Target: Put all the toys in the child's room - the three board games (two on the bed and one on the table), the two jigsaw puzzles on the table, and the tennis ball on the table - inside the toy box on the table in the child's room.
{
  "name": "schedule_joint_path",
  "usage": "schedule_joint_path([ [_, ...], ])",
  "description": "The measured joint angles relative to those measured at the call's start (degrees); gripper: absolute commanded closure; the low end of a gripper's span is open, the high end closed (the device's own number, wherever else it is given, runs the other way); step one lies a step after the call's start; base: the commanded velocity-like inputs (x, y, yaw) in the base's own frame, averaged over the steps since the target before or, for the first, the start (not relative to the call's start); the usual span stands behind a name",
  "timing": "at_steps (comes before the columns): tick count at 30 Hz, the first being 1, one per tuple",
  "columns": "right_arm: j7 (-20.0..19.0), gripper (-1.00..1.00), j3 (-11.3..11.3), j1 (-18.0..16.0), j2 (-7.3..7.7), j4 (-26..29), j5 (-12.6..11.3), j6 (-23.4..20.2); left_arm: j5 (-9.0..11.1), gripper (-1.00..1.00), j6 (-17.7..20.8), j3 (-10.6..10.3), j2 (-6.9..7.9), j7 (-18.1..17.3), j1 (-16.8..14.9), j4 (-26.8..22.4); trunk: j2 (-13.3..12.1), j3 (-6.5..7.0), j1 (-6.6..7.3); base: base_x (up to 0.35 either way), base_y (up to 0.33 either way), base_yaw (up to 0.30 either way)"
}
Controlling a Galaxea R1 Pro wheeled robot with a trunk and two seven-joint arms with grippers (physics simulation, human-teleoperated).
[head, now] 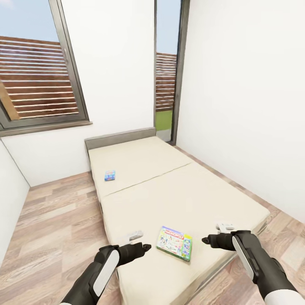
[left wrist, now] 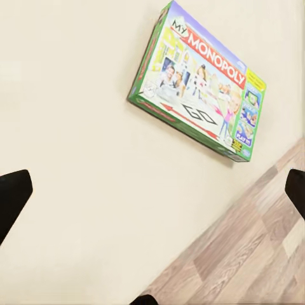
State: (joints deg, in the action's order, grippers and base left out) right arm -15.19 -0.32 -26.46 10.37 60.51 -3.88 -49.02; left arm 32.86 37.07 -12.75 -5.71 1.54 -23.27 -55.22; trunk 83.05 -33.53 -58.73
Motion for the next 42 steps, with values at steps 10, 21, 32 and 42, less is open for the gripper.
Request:
schedule_joint_path([
  [10, 0.0, -1.0, -0.01, -0.03, 0.06, 0.0, 0.03, 0.01, 0.01, -1.0, 0.03, 0.0, 0.0, -0.05, 0.0, -0.01, 0.0, 0.0, 0.0, 0.0, 0.016, -0.059],
  [21, -0.03, -1.0, -0.03, -0.01, 0.07, -0.02, 0.04, 0.03, 0.06, -1.0, 0.07, 0.0, -0.01, -0.12, 0.0, -0.02, 0.0, 0.0, 0.0, 0.0, 0.177, -0.015],
  [32, -0.04, -1.0, -0.07, -0.04, 0.08, -0.02, 0.03, 0.04, 0.08, -1.0, 0.05, 0.01, -0.01, -0.12, 0.0, -0.02, 0.0, 0.0, 0.0, 0.0, 0.266, -0.003],
  [42, -0.03, -1.0, -0.08, -0.04, 0.08, 0.0, 0.01, 0.02, 0.09, -1.0, 0.01, 0.0, 0.02, -0.07, 0.0, -0.01, 0.0, 0.0, 0.0, 0.0, 0.191, -0.077],
])
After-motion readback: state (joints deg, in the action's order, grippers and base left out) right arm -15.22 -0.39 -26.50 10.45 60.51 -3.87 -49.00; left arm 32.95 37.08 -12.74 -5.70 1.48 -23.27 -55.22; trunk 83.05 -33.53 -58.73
